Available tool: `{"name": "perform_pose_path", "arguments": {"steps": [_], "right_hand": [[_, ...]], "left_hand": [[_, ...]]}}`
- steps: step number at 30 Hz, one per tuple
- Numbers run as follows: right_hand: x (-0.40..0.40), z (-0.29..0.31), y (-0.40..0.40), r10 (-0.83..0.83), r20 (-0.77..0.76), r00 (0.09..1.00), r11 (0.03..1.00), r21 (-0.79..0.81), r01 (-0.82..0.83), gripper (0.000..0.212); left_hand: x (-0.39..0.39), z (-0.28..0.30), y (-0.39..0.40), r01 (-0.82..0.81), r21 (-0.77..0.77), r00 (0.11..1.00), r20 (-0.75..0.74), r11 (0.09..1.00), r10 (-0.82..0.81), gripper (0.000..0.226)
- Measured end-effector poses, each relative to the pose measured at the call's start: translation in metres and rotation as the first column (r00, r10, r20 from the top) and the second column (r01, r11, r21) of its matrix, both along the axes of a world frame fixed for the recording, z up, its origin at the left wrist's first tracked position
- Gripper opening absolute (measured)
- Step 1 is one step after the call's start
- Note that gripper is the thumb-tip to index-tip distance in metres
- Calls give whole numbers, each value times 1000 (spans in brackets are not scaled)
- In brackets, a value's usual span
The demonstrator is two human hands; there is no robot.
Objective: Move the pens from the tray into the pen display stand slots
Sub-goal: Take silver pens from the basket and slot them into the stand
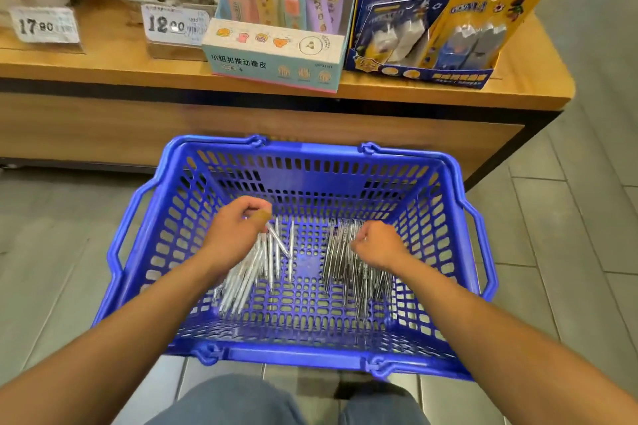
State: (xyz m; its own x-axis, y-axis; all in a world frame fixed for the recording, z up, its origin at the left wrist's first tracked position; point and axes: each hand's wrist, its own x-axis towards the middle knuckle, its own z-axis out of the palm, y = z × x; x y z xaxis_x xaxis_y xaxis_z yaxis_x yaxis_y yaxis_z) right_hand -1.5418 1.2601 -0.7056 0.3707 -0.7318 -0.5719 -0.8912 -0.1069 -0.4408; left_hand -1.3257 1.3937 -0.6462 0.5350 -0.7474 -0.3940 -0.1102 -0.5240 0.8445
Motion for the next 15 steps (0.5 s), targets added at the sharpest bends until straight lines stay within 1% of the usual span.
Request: {"name": "perform_pose_path", "arguments": {"steps": [2, 3, 5, 8, 11, 13, 14, 15], "right_hand": [[12, -24, 1, 9, -114, 993, 999, 46, -3, 22], [15, -34, 3, 13, -163, 987, 999, 51, -5, 18], [19, -52, 9, 40, -238, 970, 999, 37, -32, 8], [19, -70, 17, 52, -304, 951, 998, -1, -55, 12], [22, -74, 17, 79, -317, 945, 997, 9, -81, 17], [25, -70, 12, 94, -308, 947, 996, 27, -90, 16], [26, -68, 9, 78, -252, 965, 997, 45, -68, 18], [27, -65, 6, 38, -150, 988, 996, 88, -25, 25]], "left_hand": [[-7, -11, -7, 1, 31, 993, -121, 1000, 2, 11], [-10, -17, -9, 1, 50, 987, -158, 999, 7, 12], [-13, -28, -12, -7, 89, 975, -221, 996, 26, 13], [-15, -40, -14, -32, 130, 956, -285, 991, 68, 14], [-17, -50, -15, -53, 155, 945, -311, 987, 99, 16], [-17, -53, -15, -55, 163, 938, -329, 985, 107, 16], [-17, -53, -16, -55, 165, 935, -337, 985, 109, 17], [-16, -54, -16, -56, 167, 933, -343, 984, 111, 17]]}}
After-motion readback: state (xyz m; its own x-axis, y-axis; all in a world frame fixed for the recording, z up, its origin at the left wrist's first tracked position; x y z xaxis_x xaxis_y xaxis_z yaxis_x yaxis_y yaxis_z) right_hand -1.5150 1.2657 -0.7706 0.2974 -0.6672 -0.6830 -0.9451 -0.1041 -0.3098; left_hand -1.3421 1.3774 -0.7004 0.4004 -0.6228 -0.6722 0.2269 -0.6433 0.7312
